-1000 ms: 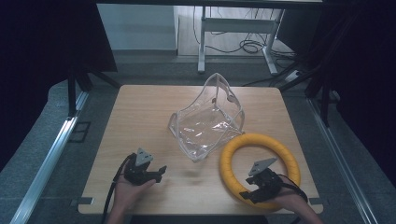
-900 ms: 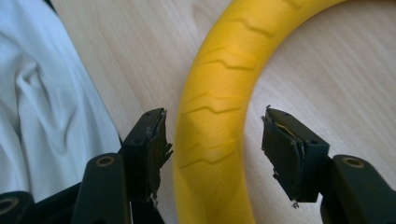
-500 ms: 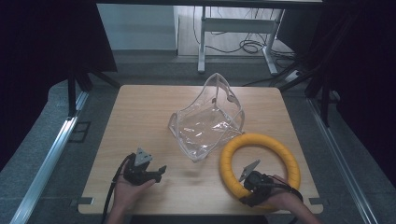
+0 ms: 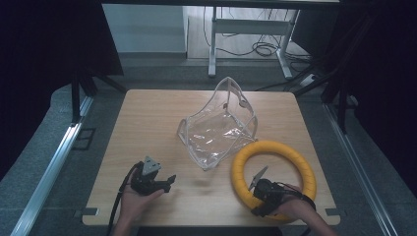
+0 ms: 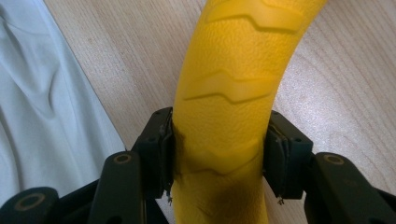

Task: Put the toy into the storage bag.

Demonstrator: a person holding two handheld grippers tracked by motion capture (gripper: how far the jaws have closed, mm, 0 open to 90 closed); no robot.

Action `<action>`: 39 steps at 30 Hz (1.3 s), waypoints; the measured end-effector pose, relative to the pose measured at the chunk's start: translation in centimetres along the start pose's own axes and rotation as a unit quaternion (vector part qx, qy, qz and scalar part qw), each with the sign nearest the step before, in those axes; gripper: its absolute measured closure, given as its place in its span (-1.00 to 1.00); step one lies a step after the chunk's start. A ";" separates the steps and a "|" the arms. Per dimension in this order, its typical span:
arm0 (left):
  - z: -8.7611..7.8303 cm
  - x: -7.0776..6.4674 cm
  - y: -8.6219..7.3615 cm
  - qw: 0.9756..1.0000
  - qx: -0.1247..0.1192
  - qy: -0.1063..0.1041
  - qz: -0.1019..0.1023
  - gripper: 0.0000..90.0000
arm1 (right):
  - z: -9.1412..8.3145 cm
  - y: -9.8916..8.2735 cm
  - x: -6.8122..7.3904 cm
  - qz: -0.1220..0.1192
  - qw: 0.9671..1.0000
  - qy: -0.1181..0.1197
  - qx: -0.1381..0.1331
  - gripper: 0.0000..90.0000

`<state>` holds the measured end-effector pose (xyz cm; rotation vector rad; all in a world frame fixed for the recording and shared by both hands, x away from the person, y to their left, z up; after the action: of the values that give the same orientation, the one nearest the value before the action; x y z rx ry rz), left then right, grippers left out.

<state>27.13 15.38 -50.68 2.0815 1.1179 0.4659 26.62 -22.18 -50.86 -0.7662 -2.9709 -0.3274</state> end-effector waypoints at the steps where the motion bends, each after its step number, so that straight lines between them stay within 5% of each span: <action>1: 0.0 0.0 0.0 1.000 0.000 0.000 0.000 -0.43 | 0.0 0.0 0.0 0.000 1.000 0.000 0.000 0.09; 11: -0.1 0.1 -0.1 1.000 -0.001 0.001 -0.001 -0.43 | -0.2 -0.3 -0.5 0.011 1.000 0.021 -0.009 0.12; 16: -0.1 0.2 0.0 1.000 -0.004 -0.003 -0.006 -0.43 | -1.9 -1.2 -1.2 0.026 0.996 0.059 -0.055 0.12; 21: -0.2 0.2 0.0 1.000 -0.005 -0.006 -0.003 -0.43 | -4.4 -3.1 -2.0 0.038 0.987 0.086 -0.132 0.13; 25: -0.2 0.2 0.0 1.000 -0.004 -0.006 -0.003 -0.43 | -5.8 -4.3 -2.5 0.047 0.976 0.101 -0.188 0.13; 26: -0.2 0.2 0.0 1.000 -0.004 -0.006 -0.003 -0.43 | -5.8 -4.3 -2.5 0.047 0.976 0.101 -0.188 0.13; 28: -0.1 0.2 0.0 1.000 -0.003 -0.007 -0.003 -0.43 | -6.7 -5.0 -2.9 0.049 0.969 0.106 -0.217 0.13; 37: -0.2 0.2 0.0 1.000 -0.004 -0.006 -0.005 -0.43 | -8.0 -5.8 -3.4 0.056 0.958 0.114 -0.257 0.13; 39: -0.1 0.2 0.0 1.000 -0.005 -0.006 -0.004 -0.43 | -8.5 -6.1 -3.8 0.062 0.951 0.119 -0.278 0.13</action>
<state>27.16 15.62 -50.61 2.0676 1.1158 0.4540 27.00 -31.02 -44.13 -0.8693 -2.5960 -1.1858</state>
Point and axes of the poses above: each handheld gripper's, and its own axes: z roughly forward along the jaws, y roughly out of its top, x roughly to its left, the point moved 1 cm from there along z, roughly forward along the jaws, and after that the axes turned 1 degree about x, right-handed, at the moved point
